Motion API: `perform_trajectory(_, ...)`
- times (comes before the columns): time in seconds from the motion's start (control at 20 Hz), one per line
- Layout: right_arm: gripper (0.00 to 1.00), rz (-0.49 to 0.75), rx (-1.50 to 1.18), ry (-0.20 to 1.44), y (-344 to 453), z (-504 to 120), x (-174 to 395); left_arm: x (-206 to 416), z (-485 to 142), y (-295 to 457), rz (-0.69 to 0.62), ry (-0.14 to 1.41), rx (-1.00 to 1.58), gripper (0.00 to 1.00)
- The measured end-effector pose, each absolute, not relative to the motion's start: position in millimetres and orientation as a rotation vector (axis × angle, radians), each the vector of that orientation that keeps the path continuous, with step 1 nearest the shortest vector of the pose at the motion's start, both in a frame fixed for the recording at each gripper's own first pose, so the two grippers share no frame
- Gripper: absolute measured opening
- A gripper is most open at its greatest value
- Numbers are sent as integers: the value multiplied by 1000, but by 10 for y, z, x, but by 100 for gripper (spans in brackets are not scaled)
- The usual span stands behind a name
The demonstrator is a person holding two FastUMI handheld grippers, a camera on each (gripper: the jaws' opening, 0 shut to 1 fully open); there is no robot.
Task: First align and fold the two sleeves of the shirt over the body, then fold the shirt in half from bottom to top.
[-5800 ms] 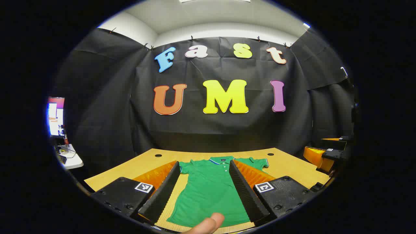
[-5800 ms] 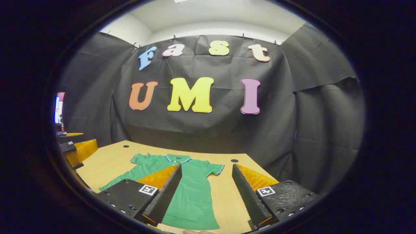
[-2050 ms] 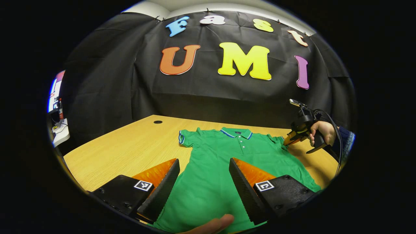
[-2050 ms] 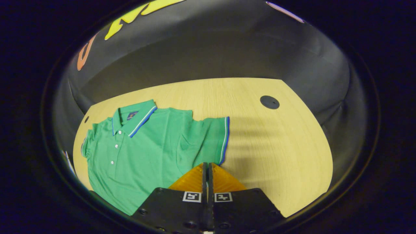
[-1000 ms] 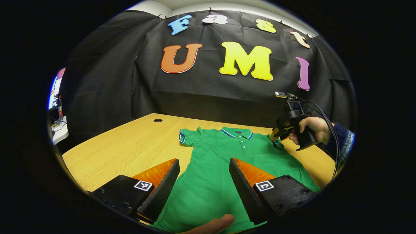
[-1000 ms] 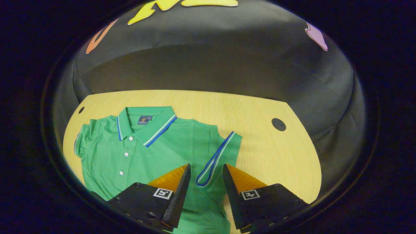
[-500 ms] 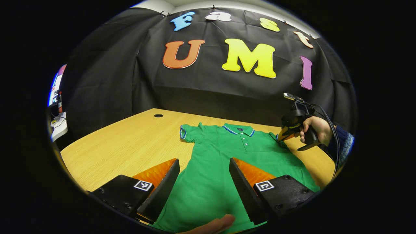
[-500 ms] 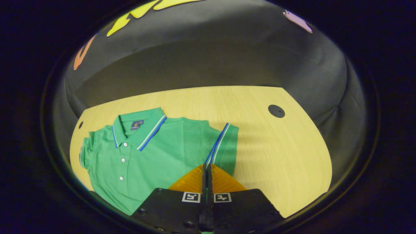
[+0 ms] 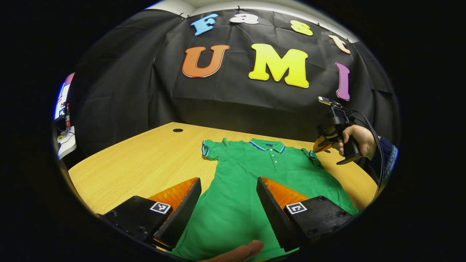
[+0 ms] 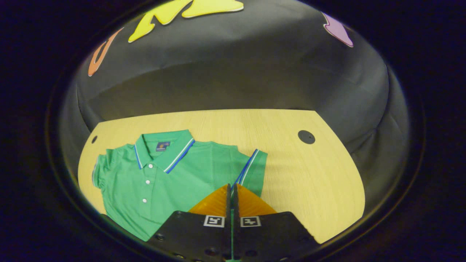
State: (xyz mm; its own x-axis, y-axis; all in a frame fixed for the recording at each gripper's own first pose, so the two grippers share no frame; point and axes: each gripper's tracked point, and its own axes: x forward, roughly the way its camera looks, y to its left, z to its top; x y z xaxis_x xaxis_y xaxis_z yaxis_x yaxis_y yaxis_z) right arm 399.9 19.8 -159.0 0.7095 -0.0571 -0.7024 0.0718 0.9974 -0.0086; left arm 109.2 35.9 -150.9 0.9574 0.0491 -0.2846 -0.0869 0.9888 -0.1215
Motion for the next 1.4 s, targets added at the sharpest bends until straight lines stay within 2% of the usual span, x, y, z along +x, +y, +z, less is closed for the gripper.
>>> perform_trajectory(0.1, 43, -64, 2, 819, 265, -1745, 3989, 1090, -1501, 365, 71, 281, -128, 99)
perform_trajectory(0.15, 51, -62, -10, 832, 278, -1798, 3986, 1090, -1492, 361, 69, 280, -128, 100)
perform_trajectory(0.2, 64, -76, -30, 838, 235, -1825, 3983, 1082, -1489, 359, 68, 279, -128, 99)
perform_trajectory(0.25, 66, -95, -48, 837, 189, -1842, 3992, 1076, -1489, 360, 68, 279, -129, 99)
perform_trajectory(0.3, 62, -116, -56, 837, 133, -1844, 3994, 1076, -1491, 356, 67, 280, -128, 99)
perform_trajectory(0.35, 49, -125, -37, 845, 111, -1865, 3983, 1088, -1508, 359, 69, 283, -128, 99)
perform_trajectory(0.4, 29, -133, 2, 859, 90, -1882, 3961, 1098, -1518, 370, 71, 285, -130, 99)
perform_trajectory(0.45, 18, -117, 36, 876, 113, -1923, 3941, 1101, -1524, 372, 72, 287, -133, 99)
perform_trajectory(0.55, 12, -93, 55, 871, 74, -1918, 3934, 1105, -1557, 390, 80, 296, -131, 99)
perform_trajectory(0.6, 3, -73, 73, 863, 90, -1886, 3942, 1113, -1558, 404, 85, 298, -126, 99)
perform_trajectory(0.95, 0, -14, 96, 789, 175, -1525, 3879, 1093, -1528, 390, 83, 291, -124, 99)
perform_trajectory(1.15, 0, 77, 93, 737, 534, -1302, 3835, 1103, -1499, 420, 89, 282, -120, 99)
perform_trajectory(1.4, 0, 159, 5, 711, 952, -1402, 3790, 1105, -1511, 397, 77, 287, -137, 99)
